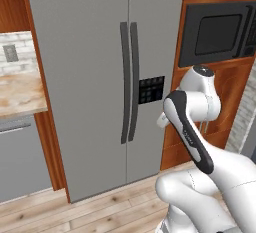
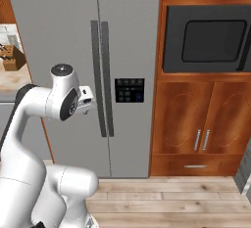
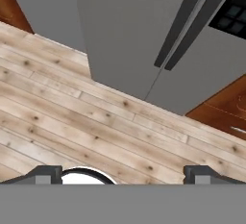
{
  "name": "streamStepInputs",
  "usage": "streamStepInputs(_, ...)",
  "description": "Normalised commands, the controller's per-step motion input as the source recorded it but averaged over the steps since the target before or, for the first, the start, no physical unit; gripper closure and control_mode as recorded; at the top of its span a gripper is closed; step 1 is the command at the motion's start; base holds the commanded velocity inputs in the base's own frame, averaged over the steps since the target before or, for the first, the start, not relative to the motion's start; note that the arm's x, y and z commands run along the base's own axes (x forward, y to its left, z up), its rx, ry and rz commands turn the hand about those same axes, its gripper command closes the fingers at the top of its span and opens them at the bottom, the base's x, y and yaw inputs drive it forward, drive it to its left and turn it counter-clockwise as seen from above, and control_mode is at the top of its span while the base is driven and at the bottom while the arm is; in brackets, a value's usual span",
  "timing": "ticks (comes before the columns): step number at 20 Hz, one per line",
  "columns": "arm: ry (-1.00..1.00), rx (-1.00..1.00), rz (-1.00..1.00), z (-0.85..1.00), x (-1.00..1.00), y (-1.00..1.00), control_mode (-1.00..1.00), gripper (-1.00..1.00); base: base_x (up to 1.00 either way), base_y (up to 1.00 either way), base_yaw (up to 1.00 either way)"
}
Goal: Retrieve the steak from the fridge and place it on the saucepan with marinade on the stove.
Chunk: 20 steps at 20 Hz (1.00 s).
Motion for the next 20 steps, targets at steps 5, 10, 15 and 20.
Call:
streamStepInputs(5, -0.01, 0.0, 0.0, 0.0, 0.0, 0.02, -1.0, -1.0, 0.0, 0.0, 0.0)
streamStepInputs(10, 0.0, 0.0, -0.04, 0.0, 0.18, 0.15, -1.0, -1.0, 0.0, 0.0, 0.0)
streamStepInputs(15, -0.1, 0.06, -0.15, 0.0, 0.57, 0.18, -1.0, -1.0, 0.0, 0.0, 0.0)
streamStepInputs(20, -0.1, 0.07, -0.17, 0.0, 0.66, 0.18, -1.0, -1.0, 0.0, 0.0, 0.0)
